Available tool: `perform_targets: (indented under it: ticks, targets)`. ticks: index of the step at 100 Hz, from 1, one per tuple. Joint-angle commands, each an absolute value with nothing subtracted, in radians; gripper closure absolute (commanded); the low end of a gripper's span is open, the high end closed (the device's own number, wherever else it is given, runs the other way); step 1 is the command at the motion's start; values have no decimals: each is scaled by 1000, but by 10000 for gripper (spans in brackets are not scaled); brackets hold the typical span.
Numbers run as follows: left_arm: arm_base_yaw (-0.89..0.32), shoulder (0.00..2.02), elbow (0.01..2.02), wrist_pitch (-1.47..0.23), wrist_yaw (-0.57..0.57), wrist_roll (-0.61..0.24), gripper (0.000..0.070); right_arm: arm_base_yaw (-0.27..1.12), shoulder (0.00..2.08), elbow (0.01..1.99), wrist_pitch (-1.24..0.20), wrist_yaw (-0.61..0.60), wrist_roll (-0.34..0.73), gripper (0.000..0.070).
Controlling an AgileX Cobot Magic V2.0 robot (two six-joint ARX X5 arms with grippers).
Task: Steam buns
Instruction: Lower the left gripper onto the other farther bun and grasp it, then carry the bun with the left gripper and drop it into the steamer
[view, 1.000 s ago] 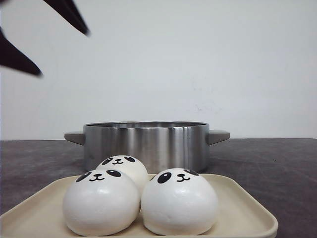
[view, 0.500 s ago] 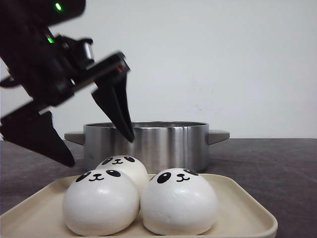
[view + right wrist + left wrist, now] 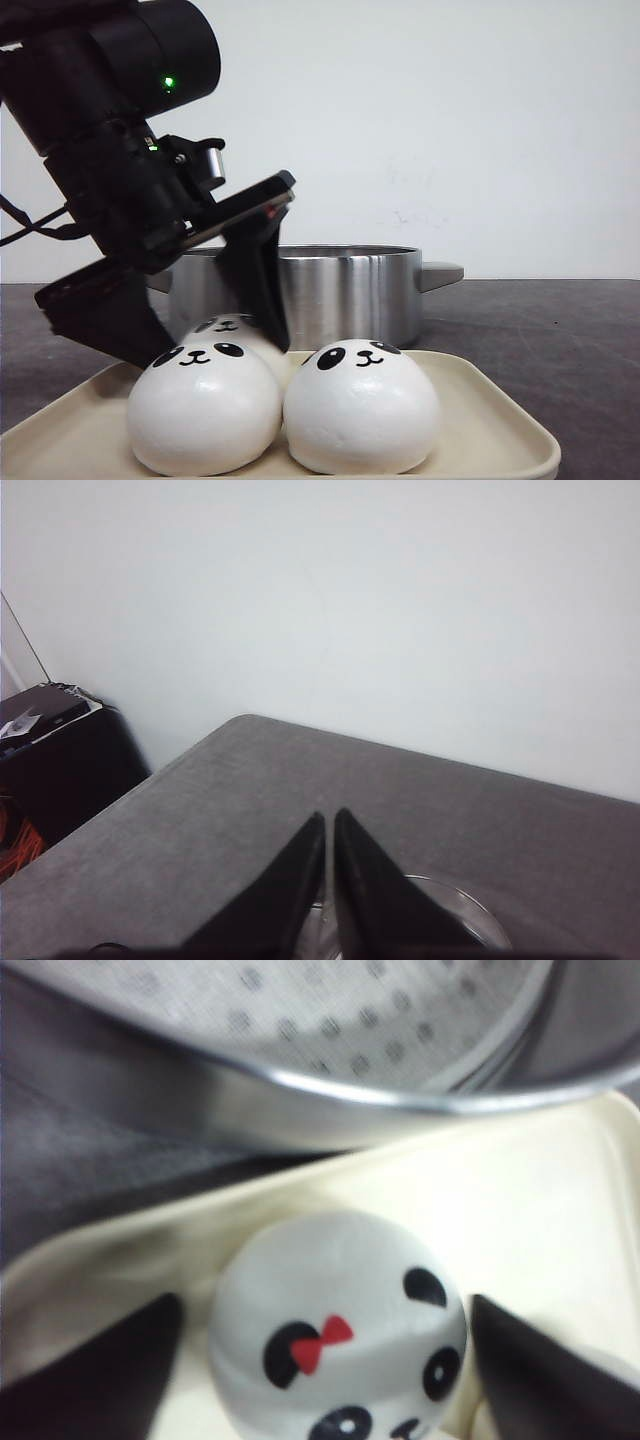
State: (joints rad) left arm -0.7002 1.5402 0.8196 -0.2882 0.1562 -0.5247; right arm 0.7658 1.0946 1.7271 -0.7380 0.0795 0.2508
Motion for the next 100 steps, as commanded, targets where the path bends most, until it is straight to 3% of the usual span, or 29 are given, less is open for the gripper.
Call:
perform_targets:
  ticks: [1, 6, 23, 46, 69, 100]
  targets:
    - [-715, 1564, 826, -290, 157, -535, 523, 776, 1104, 1743, -740, 80, 254, 693]
    - [-717, 1564, 826, -290, 157, -531, 699, 776, 1104, 1743, -747, 80, 253, 693]
    - [-717, 1544, 870, -336, 158, -512, 690, 776, 1104, 1742, -762, 89, 246, 693]
    - [-736, 1407, 1060, -379, 146, -401, 690, 776, 1104, 1742, -764, 88, 246, 693]
    - [-715, 1416, 1220, -299, -105, -233, 690, 776, 1104, 1742, -764, 87, 242, 693]
    - [-605, 1636, 1224, -203, -107, -228, 690, 776, 1119, 1742, -768, 87, 219, 693]
